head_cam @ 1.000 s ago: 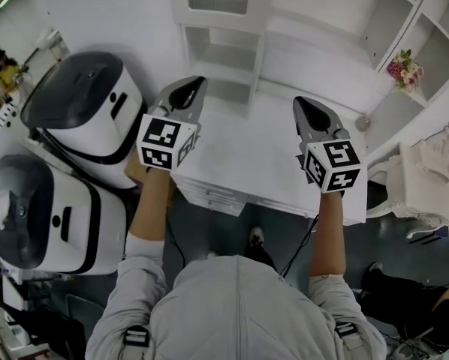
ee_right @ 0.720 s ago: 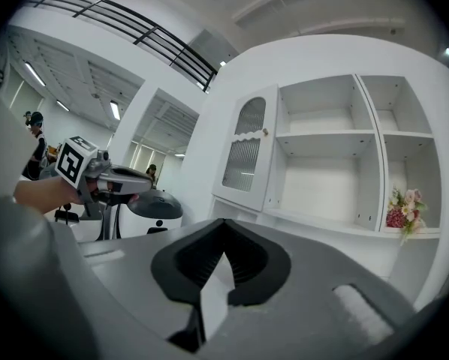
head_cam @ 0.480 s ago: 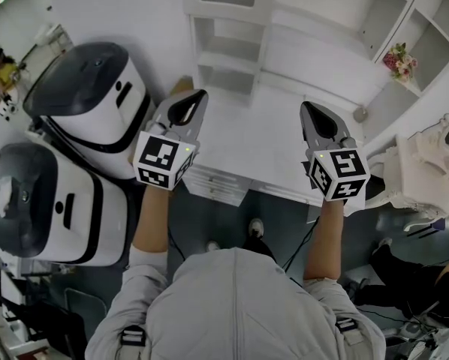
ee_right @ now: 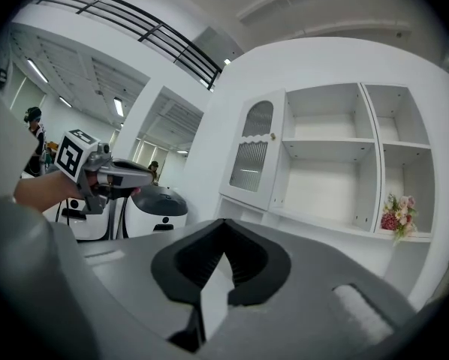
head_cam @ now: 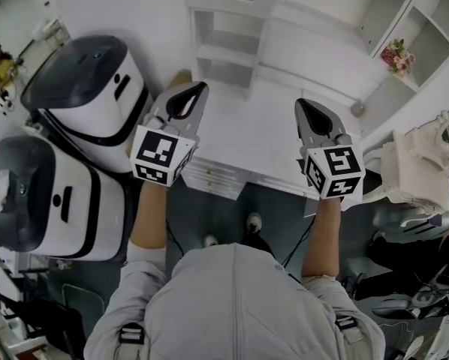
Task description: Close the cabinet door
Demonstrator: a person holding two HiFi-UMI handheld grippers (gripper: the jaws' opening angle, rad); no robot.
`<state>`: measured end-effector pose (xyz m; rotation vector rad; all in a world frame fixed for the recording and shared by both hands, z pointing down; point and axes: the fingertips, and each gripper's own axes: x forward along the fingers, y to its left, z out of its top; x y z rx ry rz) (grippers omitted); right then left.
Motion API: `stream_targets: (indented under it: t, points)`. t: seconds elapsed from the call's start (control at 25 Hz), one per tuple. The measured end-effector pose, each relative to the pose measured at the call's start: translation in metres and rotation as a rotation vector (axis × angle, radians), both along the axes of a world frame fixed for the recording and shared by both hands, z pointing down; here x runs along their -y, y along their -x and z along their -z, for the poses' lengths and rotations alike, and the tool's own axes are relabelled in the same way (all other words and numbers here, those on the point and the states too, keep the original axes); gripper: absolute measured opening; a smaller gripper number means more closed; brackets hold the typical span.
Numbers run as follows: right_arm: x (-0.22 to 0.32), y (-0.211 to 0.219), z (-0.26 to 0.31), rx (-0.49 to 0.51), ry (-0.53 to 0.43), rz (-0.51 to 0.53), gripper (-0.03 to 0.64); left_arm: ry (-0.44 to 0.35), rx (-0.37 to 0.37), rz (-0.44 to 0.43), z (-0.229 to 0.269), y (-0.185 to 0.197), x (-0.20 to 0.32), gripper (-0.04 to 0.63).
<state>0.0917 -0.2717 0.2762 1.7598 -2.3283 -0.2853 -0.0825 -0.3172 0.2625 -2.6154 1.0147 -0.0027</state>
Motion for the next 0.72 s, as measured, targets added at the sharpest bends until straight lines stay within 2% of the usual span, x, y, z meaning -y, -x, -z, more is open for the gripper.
stream_targets:
  t: [0.4,0.72]
  points:
    - [-0.0006,0.0016,-0.0053,0.006,0.009,-0.013,0.002,0.020,0.019,-0.025,-0.0091,-0.0047,-0.0051,0.017]
    - [0.0036,0.0059,-0.0070,-0.009,0.011,-0.014,0.002,0.033,0.002,-0.024,-0.0101,-0.0029,0.0027,0.017]
